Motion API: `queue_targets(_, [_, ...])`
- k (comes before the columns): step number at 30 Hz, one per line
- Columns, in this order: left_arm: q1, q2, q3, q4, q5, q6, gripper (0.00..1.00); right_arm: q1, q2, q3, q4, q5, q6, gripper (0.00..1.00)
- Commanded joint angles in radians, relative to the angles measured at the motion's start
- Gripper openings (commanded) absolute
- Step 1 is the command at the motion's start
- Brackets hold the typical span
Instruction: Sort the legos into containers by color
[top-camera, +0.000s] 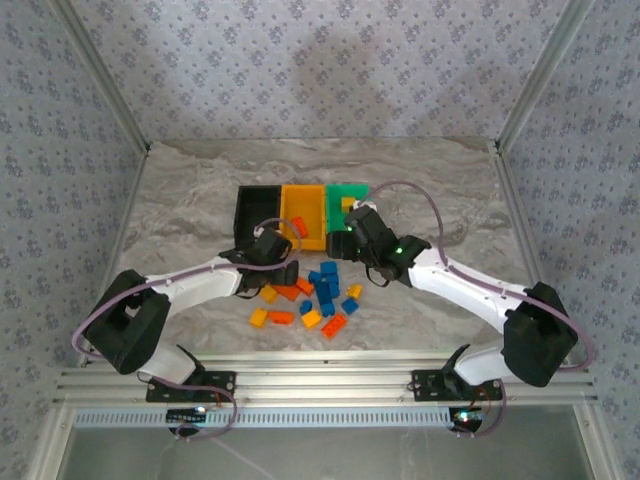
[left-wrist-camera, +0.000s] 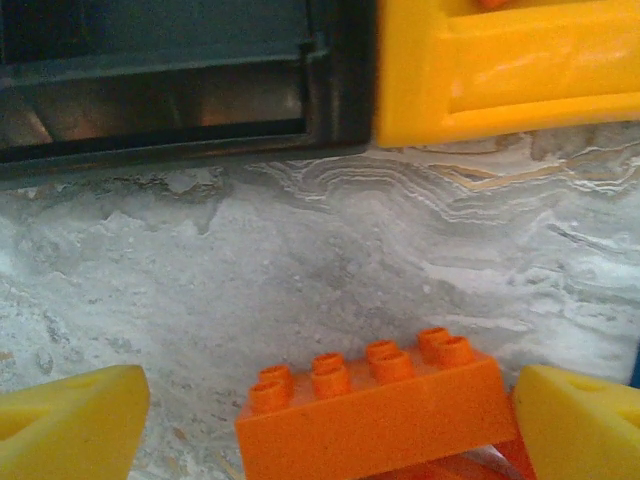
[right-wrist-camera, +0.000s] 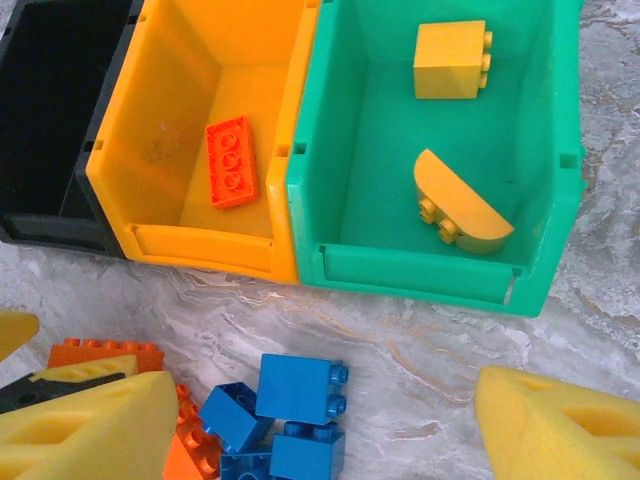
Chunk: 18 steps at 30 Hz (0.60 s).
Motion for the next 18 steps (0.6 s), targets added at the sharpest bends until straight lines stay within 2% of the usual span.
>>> queue_targets(1, [0.007, 0.013, -0.03, 0.042, 0.016, -0.013, 0.88, -0.006, -0.021, -0.016, 0.01, 0.02, 0.018, 0.8])
queue_targets(6, [0.008, 0.032, -0.041, 0.064, 0.017, -0.014, 0.79, -0.012, -0.033, -0.027, 0.009, 0.024, 0.026, 0.8])
queue_targets(11, [0.009, 0.008, -0.048, 0.067, 0.022, -0.015, 0.65, -0.017, -0.055, -0.039, 0.01, 0.027, 0.026, 0.8])
queue_targets(18, [0.009, -0.101, -0.061, 0.005, 0.032, -0.028, 0.58, -0.017, -0.069, -0.046, 0.007, 0.026, 0.026, 0.8])
